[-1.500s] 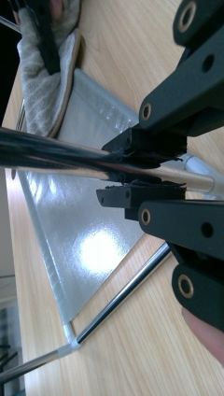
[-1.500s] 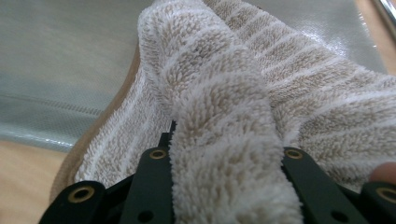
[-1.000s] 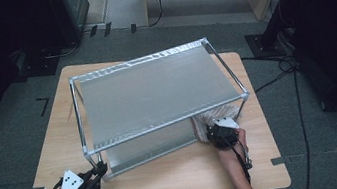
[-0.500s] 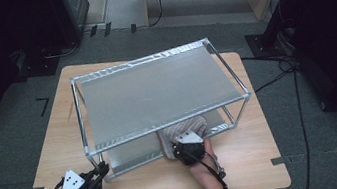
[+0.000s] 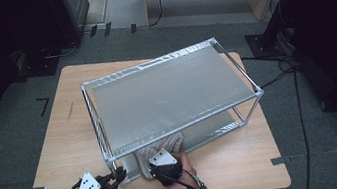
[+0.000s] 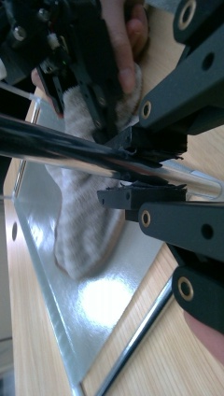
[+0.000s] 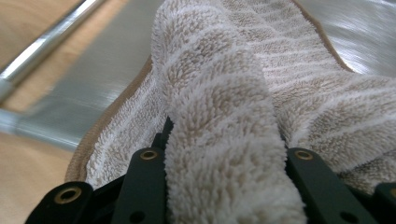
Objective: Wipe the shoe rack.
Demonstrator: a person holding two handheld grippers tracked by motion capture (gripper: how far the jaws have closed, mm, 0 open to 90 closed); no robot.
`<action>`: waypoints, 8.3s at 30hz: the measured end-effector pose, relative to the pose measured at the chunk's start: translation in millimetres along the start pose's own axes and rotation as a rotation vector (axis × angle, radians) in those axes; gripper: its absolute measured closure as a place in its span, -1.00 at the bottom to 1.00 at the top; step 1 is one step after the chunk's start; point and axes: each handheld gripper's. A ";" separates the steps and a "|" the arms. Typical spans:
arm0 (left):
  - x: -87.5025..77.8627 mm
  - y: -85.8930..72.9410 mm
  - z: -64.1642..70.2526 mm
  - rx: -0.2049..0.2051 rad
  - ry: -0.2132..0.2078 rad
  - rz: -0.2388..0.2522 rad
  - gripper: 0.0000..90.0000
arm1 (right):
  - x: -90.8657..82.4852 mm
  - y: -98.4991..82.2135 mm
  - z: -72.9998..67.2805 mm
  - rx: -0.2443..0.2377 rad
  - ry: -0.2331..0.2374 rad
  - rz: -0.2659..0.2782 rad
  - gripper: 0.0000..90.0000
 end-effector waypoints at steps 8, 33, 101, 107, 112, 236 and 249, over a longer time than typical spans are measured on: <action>-17.0 13.3 -0.8 0.013 -0.001 0.096 0.79 | -0.3 -1.6 -12.1 -0.048 0.031 0.014 0.45; -31.0 16.4 -1.2 0.083 -0.050 0.105 0.63 | 1.1 -1.3 -15.3 -0.088 0.072 0.025 0.40; -14.3 23.8 6.9 0.037 0.018 0.096 0.78 | -4.6 -12.4 56.8 -0.016 -0.057 0.011 0.46; -13.6 24.5 6.0 0.038 0.024 0.094 0.78 | -12.8 -27.5 121.1 0.089 -0.163 -0.003 0.46; -12.7 24.4 4.4 0.022 0.020 0.099 0.78 | -23.3 -42.5 167.5 0.159 -0.251 0.002 0.46; -14.3 26.6 -7.4 -0.020 0.060 0.078 0.77 | -77.1 -79.9 225.8 0.447 -0.298 0.032 0.49; -16.1 26.1 -11.5 -0.029 0.062 0.078 0.76 | -141.8 -48.3 214.1 0.397 -0.389 0.268 0.52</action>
Point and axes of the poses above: each handheld gripper's, and its own axes: x roughly forward along the jaws, y roughly out of its top, z roughly to its right, and after that the axes turned 9 degrees about -z, right-handed
